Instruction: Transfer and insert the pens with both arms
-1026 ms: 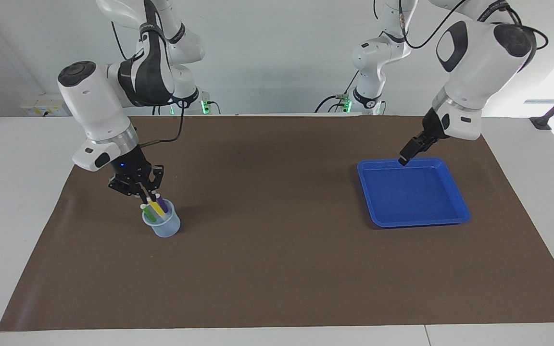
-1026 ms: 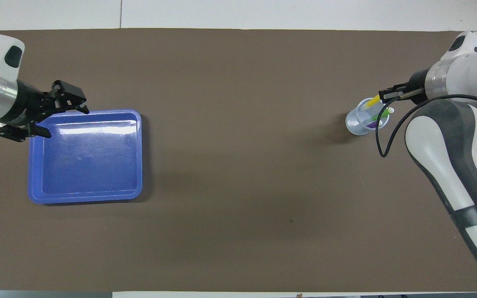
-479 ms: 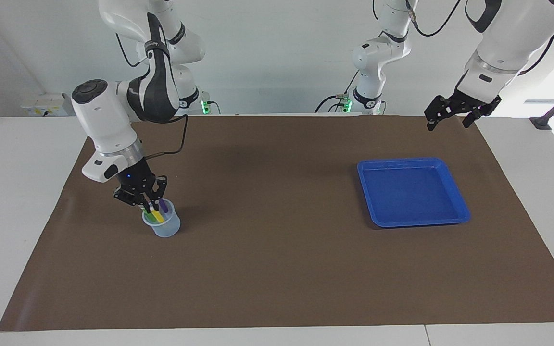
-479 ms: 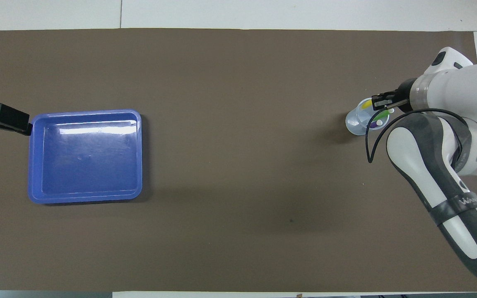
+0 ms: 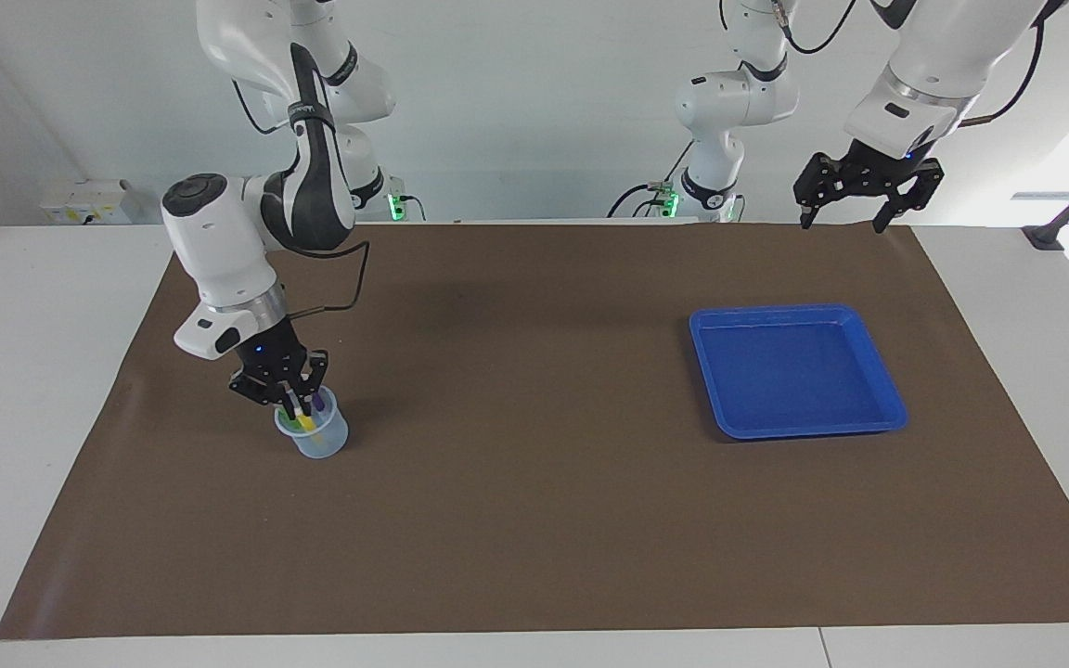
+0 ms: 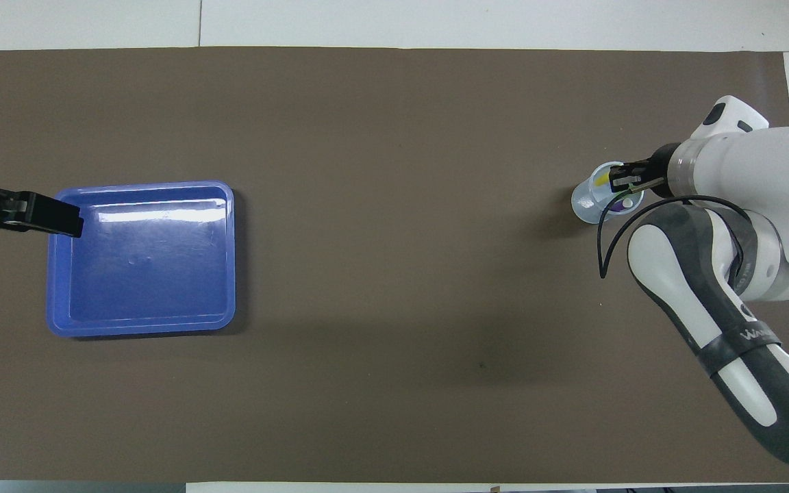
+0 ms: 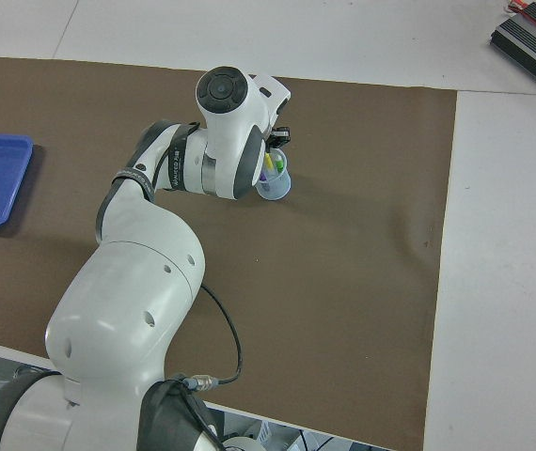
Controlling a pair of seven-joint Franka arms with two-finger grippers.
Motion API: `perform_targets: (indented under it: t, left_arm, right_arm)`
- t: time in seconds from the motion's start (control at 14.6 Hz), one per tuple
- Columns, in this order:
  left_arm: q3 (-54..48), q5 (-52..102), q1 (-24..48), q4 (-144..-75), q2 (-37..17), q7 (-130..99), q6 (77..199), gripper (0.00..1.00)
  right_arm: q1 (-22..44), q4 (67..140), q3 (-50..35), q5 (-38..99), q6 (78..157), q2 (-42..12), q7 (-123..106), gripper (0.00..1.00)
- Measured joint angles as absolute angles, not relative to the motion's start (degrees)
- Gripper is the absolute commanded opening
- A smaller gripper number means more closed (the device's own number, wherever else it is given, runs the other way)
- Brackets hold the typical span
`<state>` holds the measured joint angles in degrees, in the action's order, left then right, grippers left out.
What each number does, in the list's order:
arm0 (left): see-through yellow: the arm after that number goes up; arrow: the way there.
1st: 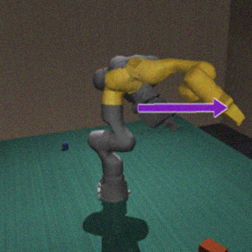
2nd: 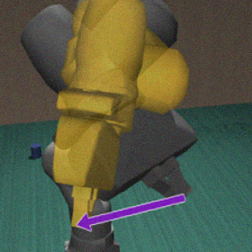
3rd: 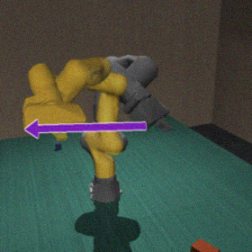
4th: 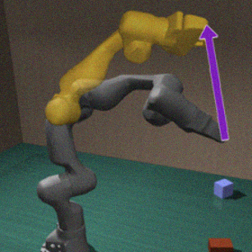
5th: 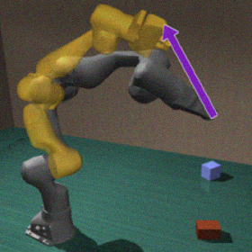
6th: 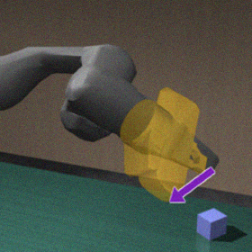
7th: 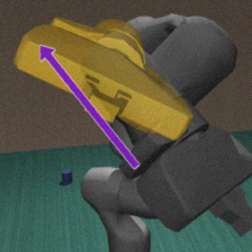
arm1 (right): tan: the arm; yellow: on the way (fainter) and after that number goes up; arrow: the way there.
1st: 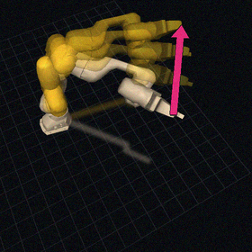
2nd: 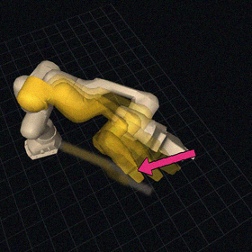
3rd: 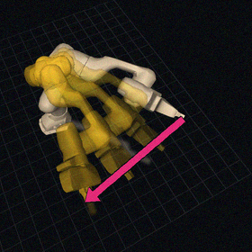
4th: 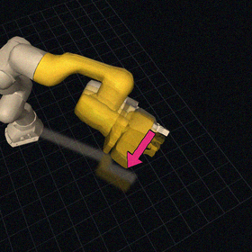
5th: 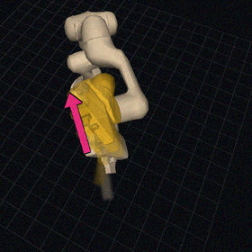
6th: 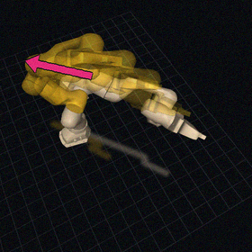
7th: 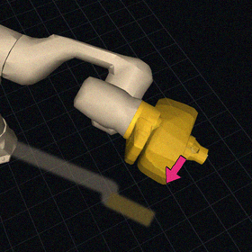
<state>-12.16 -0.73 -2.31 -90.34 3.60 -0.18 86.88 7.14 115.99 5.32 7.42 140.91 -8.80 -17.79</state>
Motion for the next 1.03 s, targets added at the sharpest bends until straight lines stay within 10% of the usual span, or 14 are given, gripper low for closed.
perform_targets:
  t: [0.21,0.62,1.03]
  left_arm:
    - [-9.8,-0.7,-1.8,-93.8,4.8,-0.4,91.2,1.0]
    - [-8.8,-0.5,-1.2,-93.4,4.6,-0.3,90.8,1.0]
    - [-8.3,-0.1,-0.1,-93.4,3.4,-0.6,90.2,1.0]
  right_arm:
    - [7.1,115.9,5.3,7.4,141.2,-8.8,-17.8,1.0]
    - [7.1,113.0,5.3,7.4,140.1,-8.3,-17.8,1.0]
    - [7.1,101.4,7.4,5.2,116.8,-3.9,-9.4,1.0]
